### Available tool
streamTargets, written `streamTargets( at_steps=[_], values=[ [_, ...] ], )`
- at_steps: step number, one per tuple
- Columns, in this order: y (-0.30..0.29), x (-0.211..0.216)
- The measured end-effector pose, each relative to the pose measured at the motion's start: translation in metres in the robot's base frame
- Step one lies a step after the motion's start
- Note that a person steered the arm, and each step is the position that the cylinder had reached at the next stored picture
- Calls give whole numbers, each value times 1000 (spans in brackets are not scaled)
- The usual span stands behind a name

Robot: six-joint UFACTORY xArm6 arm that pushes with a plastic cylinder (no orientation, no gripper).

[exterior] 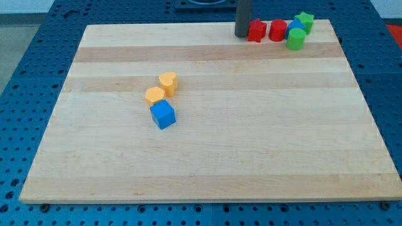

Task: Slide yellow heart into the group of blocks

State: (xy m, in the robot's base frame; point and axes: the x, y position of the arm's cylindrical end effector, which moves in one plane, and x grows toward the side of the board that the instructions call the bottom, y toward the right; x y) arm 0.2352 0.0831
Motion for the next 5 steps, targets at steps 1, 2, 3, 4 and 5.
streamTargets(
  at_steps=[1,2,3,4,5],
  values=[
    [12,0],
    [22,0],
    [18,-2],
    [-12,32],
    [-76,58]
  ],
)
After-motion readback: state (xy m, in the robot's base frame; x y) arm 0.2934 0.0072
